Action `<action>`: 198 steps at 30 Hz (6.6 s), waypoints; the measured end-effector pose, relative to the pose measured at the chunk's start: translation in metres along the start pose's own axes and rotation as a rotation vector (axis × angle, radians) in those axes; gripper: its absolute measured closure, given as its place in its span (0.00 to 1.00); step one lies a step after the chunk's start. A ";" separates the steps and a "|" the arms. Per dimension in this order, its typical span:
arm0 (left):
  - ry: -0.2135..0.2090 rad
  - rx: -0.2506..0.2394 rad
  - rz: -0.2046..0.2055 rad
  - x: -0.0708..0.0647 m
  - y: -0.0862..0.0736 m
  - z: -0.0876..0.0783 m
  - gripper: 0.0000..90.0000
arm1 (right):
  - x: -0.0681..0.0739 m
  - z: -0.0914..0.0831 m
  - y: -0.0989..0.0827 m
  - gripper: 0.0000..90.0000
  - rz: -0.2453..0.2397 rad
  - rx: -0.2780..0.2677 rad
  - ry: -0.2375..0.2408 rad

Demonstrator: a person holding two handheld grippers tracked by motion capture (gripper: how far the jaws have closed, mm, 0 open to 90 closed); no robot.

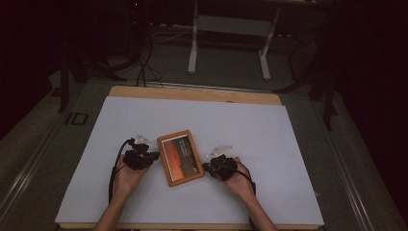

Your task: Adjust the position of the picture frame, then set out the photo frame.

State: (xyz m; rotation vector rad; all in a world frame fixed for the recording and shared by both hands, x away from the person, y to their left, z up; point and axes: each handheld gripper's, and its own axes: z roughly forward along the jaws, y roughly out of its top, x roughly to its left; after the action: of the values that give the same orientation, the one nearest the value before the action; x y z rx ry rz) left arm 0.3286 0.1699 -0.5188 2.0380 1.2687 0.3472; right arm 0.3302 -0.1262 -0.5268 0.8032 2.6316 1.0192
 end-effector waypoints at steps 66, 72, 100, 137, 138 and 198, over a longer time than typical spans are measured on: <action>-0.215 -0.146 -0.028 0.014 0.008 -0.010 0.57 | -0.018 -0.024 -0.007 0.62 0.141 -0.128 0.082; -0.243 -0.142 -0.019 0.010 0.009 -0.009 0.55 | -0.019 -0.021 -0.004 0.59 0.151 -0.135 0.081; -0.239 -0.147 0.056 -0.004 0.006 -0.023 0.54 | -0.034 -0.008 0.044 0.78 0.089 -0.244 0.029; -0.211 -0.186 0.026 -0.003 0.007 -0.037 0.53 | -0.052 0.023 0.064 1.00 0.082 -0.217 -0.031; -0.213 -0.187 0.020 -0.002 0.007 -0.037 0.53 | -0.052 0.023 0.063 1.00 0.084 -0.218 -0.030; -0.341 -0.075 -0.024 -0.040 0.007 -0.007 0.41 | -0.070 0.031 0.036 1.00 0.139 -0.185 -0.037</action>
State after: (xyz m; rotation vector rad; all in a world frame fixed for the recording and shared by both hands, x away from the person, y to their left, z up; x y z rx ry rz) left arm 0.3105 0.1366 -0.5034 1.9178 1.0525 0.0306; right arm 0.4152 -0.1259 -0.5259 0.9620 2.4340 1.2486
